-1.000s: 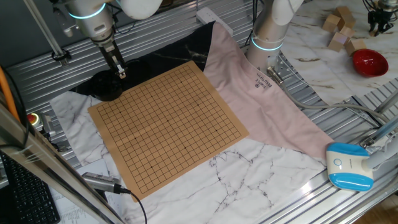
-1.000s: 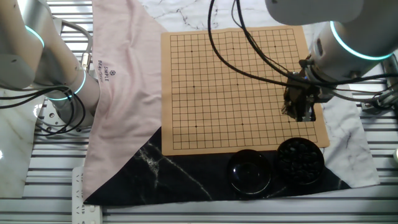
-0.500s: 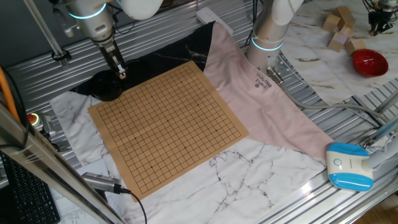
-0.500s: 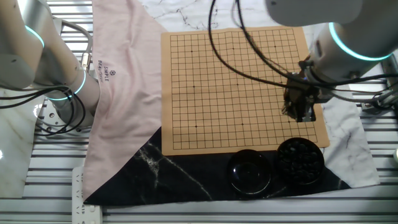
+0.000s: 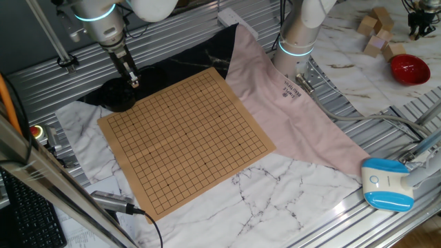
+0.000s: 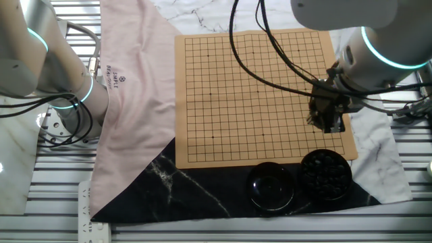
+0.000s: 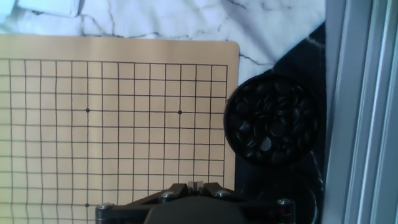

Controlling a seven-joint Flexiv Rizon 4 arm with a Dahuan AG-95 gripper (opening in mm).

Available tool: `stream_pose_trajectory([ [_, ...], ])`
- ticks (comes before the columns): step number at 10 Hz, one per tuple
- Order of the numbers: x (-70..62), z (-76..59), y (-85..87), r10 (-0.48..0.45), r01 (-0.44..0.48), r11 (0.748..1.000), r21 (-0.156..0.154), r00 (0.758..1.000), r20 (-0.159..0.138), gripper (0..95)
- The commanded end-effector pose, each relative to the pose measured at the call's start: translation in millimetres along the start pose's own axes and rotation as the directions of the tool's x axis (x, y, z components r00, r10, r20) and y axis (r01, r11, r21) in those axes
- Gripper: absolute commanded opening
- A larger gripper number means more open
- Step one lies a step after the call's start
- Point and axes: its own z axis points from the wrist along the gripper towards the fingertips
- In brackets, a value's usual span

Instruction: Play the first move as black on the 3-4 point in the upper right corner of the Go board

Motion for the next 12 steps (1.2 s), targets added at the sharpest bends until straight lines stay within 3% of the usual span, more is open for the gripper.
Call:
stream_pose_trajectory([
  [1, -0.5, 0.2, -0.4, 0.142, -0.142, 0.99, -0.016, 0.99, 0.012, 0.0],
  [4, -0.5, 0.2, -0.4, 0.163, -0.163, 0.986, -0.039, 0.987, 0.004, 0.0],
  [5, -2.6, -0.2, -7.4, 0.133, -0.133, 0.99, -0.053, 0.991, 0.004, 0.0],
  [7, -8.9, 1.2, -19.9, 0.102, -0.102, 0.994, -0.05, 0.995, 0.003, 0.0],
  [12, -38.5, 26.7, -61.7, 0.03, -0.029, 0.999, -0.035, 0.999, 0.017, 0.0],
])
